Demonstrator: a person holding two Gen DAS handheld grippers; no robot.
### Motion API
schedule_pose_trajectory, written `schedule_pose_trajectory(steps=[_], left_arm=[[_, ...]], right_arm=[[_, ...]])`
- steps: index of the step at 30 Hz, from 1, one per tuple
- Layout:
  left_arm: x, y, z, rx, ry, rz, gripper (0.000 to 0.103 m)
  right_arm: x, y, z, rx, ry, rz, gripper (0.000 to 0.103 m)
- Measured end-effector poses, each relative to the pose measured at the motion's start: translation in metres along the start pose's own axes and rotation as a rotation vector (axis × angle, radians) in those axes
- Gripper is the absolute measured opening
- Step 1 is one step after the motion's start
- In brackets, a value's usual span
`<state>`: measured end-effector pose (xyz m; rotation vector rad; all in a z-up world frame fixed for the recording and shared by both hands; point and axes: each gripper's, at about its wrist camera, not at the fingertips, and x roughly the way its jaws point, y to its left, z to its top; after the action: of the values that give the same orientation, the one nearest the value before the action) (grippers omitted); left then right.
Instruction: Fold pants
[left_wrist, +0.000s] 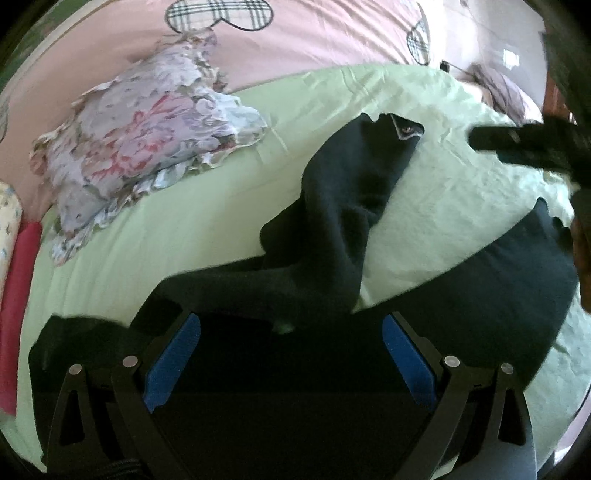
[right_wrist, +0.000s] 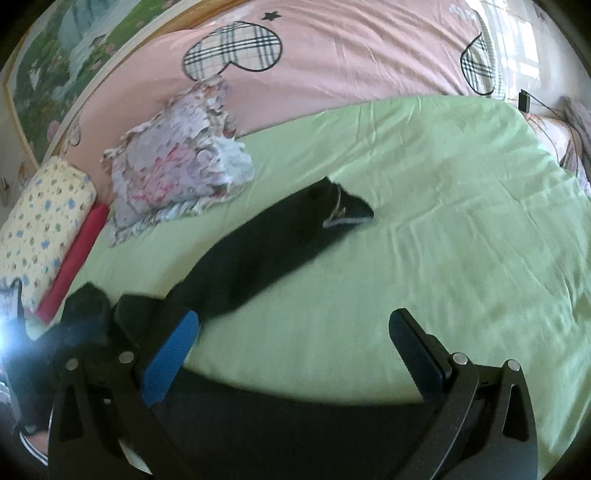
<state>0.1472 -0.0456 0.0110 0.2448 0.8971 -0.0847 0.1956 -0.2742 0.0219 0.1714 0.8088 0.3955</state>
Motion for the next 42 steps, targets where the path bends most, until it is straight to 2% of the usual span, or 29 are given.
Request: schedule_pose_trajectory(steps=[3, 5, 6, 7, 11, 13, 14, 16, 17, 18, 19, 20, 21, 23, 24, 28, 34, 37, 40, 41, 42], left_arm=[[0.011, -0.002, 0.008, 0.033, 0.01, 0.018, 0.099], [0.018, -0.001, 0.012, 0.044, 0.02, 0.027, 0.099], [0.021, 0.001, 0.013, 0.046, 0.026, 0.029, 0.099], [0.025, 0.002, 0.014, 0.046, 0.033, 0.029, 0.099], [0.037, 0.009, 0.017, 0.054, 0.055, 0.032, 0.099], [0.043, 0.009, 0.019, 0.057, 0.06, 0.031, 0.099], [0.045, 0.01, 0.019, 0.056, 0.065, 0.029, 0.098], [0.051, 0.011, 0.019, 0.06, 0.076, 0.024, 0.088], [0.054, 0.011, 0.018, 0.064, 0.08, 0.028, 0.077], [0.056, 0.01, 0.019, 0.066, 0.084, 0.027, 0.069], [0.056, 0.011, 0.019, 0.064, 0.085, 0.024, 0.065], [0.055, 0.012, 0.02, 0.061, 0.081, 0.017, 0.055], [0.053, 0.014, 0.02, 0.056, 0.077, 0.004, 0.044], [0.049, 0.018, 0.022, 0.037, 0.074, -0.017, 0.035], [0.046, 0.019, 0.023, 0.031, 0.071, -0.022, 0.03], [0.027, 0.025, 0.027, 0.014, 0.036, -0.053, 0.026], [-0.012, 0.013, 0.02, 0.072, -0.025, -0.082, 0.025], [-0.03, 0.003, 0.009, 0.107, -0.042, -0.1, 0.023], [-0.043, -0.009, -0.003, 0.136, -0.057, -0.12, 0.017], [-0.047, -0.015, -0.007, 0.148, -0.059, -0.14, 0.009], [-0.049, -0.02, -0.01, 0.158, -0.059, -0.154, 0.009]], right_arm=[[0.019, -0.012, 0.019, 0.045, 0.014, 0.017, 0.102], [0.031, -0.022, 0.03, 0.079, 0.02, 0.009, 0.094], [0.038, -0.026, 0.035, 0.1, 0.026, 0.007, 0.083], [0.046, -0.032, 0.04, 0.126, 0.04, 0.002, 0.076], [0.078, -0.051, 0.053, 0.221, 0.086, 0.01, 0.074], [0.09, -0.057, 0.055, 0.258, 0.099, 0.022, 0.067], [0.092, -0.06, 0.057, 0.273, 0.096, 0.031, 0.066], [0.098, -0.06, 0.06, 0.284, 0.084, 0.029, 0.056], [0.1, -0.06, 0.062, 0.279, 0.08, 0.021, 0.051], [0.102, -0.06, 0.063, 0.279, 0.079, 0.018, 0.041], [0.105, -0.059, 0.065, 0.279, 0.082, 0.016, 0.027], [0.105, -0.059, 0.066, 0.279, 0.082, 0.006, 0.02], [0.103, -0.058, 0.066, 0.275, 0.076, 0.004, 0.015], [0.095, -0.055, 0.066, 0.264, 0.046, 0.014, 0.009], [0.09, -0.053, 0.066, 0.257, 0.033, 0.017, 0.009], [0.059, -0.044, 0.063, 0.245, -0.016, 0.048, 0.008], [-0.007, -0.04, 0.049, 0.24, -0.081, 0.07, 0.008], [-0.035, -0.044, 0.035, 0.249, -0.084, 0.081, 0.008], [-0.057, -0.048, 0.017, 0.264, -0.083, 0.073, 0.008], [-0.066, -0.051, 0.008, 0.271, -0.085, 0.071, 0.008], [-0.073, -0.052, 0.002, 0.273, -0.084, 0.064, 0.008]])
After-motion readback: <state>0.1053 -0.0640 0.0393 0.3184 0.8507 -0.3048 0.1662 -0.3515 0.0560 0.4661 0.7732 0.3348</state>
